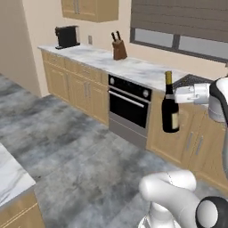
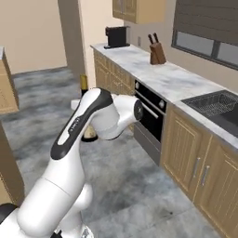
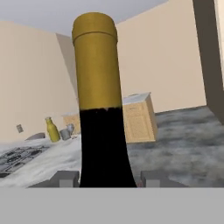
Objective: There is a wine glass and glass cup on the dining counter. Place the wine bottle next to the wine glass and the juice bottle next to the glass cup.
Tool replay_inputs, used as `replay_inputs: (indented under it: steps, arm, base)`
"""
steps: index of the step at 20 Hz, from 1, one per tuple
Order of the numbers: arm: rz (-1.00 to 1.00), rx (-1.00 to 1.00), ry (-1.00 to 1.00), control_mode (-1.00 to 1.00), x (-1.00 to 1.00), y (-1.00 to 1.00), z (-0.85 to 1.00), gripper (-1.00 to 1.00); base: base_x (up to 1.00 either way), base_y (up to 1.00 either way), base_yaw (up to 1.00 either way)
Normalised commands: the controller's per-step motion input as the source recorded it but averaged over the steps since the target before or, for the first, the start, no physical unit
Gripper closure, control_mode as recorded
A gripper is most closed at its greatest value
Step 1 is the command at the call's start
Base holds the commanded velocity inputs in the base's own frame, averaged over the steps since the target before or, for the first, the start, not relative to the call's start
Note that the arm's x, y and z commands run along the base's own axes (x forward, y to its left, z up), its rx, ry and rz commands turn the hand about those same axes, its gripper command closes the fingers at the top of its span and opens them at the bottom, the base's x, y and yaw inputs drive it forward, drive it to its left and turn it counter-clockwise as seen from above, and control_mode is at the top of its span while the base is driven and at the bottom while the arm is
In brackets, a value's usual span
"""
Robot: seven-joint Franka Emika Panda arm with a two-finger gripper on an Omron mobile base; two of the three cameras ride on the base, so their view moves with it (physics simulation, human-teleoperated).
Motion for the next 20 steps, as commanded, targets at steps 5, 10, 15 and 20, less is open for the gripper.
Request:
replay_inputs:
  steps: [5, 10, 15, 20]
  arm:
    - [0.0, 0.0, 0.0, 1.0, 0.0, 0.0, 0.0, 1.0]
    - [0.0, 0.0, 0.0, 1.0, 0.0, 0.0, 0.0, 1.0]
    - [0.0, 0.0, 0.0, 1.0, 0.0, 0.0, 0.0, 1.0]
    - [0.0, 0.0, 0.0, 1.0, 0.0, 0.0, 0.0, 1.0]
  base:
    - [1.0, -0.19, 0.23]
    - [1.0, -0.01, 0.23]
    - [1.0, 0.0, 0.23]
    - [0.95, -0.04, 0.42]
